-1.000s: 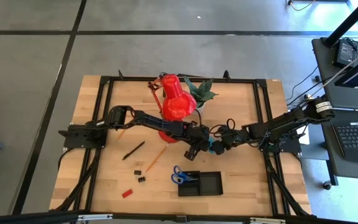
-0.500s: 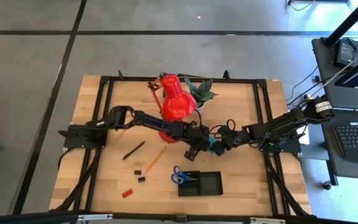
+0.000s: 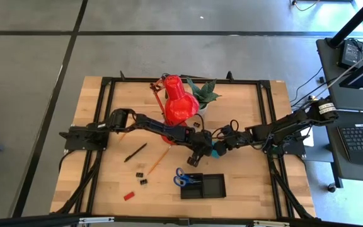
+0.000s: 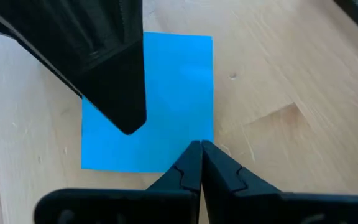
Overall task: Pick and place office supplies into organizer
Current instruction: Put the blue sticky note into the black desk organizer
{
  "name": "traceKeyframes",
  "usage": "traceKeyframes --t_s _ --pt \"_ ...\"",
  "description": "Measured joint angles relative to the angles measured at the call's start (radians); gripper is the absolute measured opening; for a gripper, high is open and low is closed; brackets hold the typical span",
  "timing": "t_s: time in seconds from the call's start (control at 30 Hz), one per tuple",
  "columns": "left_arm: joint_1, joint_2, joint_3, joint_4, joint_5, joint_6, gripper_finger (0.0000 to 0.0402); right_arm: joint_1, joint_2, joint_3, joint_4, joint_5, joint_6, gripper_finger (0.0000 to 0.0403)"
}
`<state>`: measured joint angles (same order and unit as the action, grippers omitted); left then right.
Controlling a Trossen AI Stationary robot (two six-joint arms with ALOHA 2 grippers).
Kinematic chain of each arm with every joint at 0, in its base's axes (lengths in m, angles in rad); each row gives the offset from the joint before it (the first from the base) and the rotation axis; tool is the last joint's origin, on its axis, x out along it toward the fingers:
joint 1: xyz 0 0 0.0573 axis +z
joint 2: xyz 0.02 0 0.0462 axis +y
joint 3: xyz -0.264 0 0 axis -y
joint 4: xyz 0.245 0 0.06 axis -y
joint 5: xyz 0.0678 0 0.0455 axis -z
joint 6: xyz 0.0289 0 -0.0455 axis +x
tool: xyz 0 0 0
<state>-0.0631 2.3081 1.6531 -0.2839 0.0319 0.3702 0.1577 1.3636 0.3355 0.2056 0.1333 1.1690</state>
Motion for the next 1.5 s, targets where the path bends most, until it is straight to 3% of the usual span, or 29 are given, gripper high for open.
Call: traceKeyframes --t_s 0.37,0.77,1.3,1.5 --pt "0.004 0.0 0.0 0.003 -0.004 -0.002 0.0002 -0.001 -0.001 0.0 -0.001 -0.028 -0.022 0.0247" --pt "0.005 0.0 0.0 -0.003 -0.006 -0.002 0.0002 -0.001 0.0 0.0 -0.003 -0.045 -0.075 0.016" --pt "0.006 0.0 0.0 -0.003 -0.015 -0.002 0.0002 0.0 -0.001 0.002 0.002 -0.041 -0.156 0.0075" --pt "0.005 -0.006 0.0 -0.01 -0.11 0.01 0.0015 -0.001 -0.002 0.002 0.004 -0.035 -0.181 0.0035"
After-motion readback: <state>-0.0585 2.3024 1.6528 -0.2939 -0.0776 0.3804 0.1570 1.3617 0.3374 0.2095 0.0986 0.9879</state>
